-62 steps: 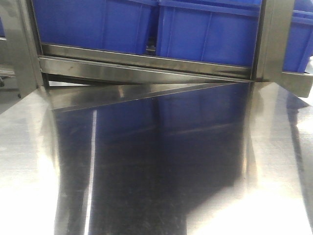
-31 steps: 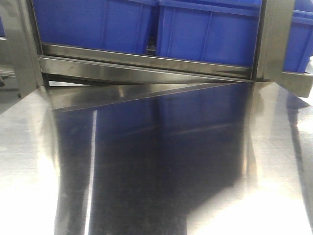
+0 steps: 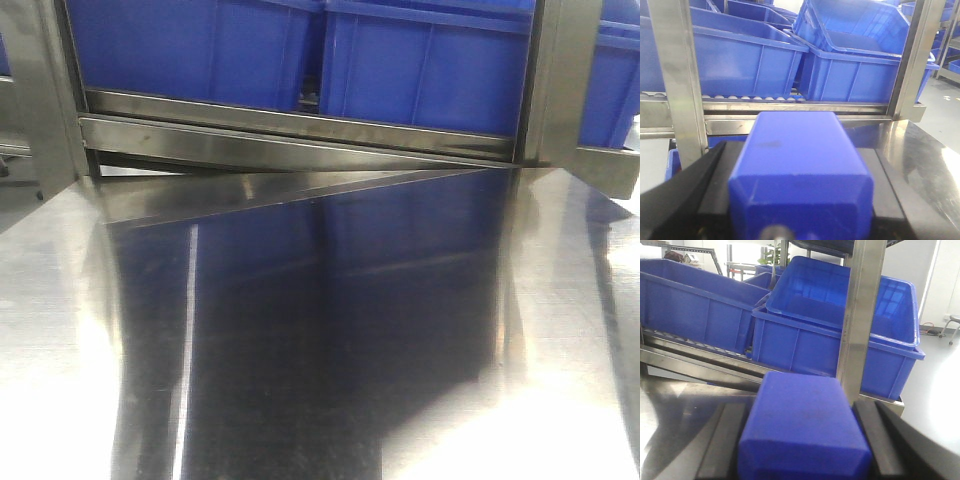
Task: Pick and sort blue part to right shelf
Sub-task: 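Lift the blue part with the right gripper, holding both parts, then drive the base away from the table toward the shelves of blue bins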
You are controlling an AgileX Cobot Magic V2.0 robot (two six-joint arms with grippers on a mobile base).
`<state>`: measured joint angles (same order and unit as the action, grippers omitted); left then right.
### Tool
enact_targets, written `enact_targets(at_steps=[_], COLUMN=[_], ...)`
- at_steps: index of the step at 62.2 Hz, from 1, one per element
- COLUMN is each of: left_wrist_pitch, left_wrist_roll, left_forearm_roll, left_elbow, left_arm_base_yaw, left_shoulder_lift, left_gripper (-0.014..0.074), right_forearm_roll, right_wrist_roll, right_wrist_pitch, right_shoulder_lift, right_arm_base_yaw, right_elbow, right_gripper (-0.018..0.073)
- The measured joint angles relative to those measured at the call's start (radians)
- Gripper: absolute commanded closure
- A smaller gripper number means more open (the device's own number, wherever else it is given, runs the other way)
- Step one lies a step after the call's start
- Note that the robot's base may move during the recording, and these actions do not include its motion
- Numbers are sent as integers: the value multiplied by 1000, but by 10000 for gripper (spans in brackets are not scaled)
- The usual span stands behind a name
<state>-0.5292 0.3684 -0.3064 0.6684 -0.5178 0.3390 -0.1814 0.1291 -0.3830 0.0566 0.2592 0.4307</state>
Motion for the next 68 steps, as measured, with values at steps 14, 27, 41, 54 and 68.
enact_targets(at_steps=[14, 27, 41, 54, 68], left_wrist_pitch=[0, 0, 0, -2, -2], left_wrist_roll=[0, 0, 0, 0, 0], left_forearm_roll=[0, 0, 0, 0, 0], left_elbow=[0, 0, 0, 0, -1], left_arm_base_yaw=[0, 0, 0, 0, 0], left_shoulder_lift=[0, 0, 0, 0, 0], left_gripper=[356, 356, 356, 356, 356], right_forearm_roll=[0, 0, 0, 0, 0], right_wrist_roll=[0, 0, 0, 0, 0], right_wrist_pitch=[0, 0, 2, 5, 6], right_shoulder_lift=[0, 0, 0, 0, 0], right_arm_base_yaw=[0, 0, 0, 0, 0], right_elbow=[0, 0, 0, 0, 0], right_gripper=[415, 415, 415, 415, 415])
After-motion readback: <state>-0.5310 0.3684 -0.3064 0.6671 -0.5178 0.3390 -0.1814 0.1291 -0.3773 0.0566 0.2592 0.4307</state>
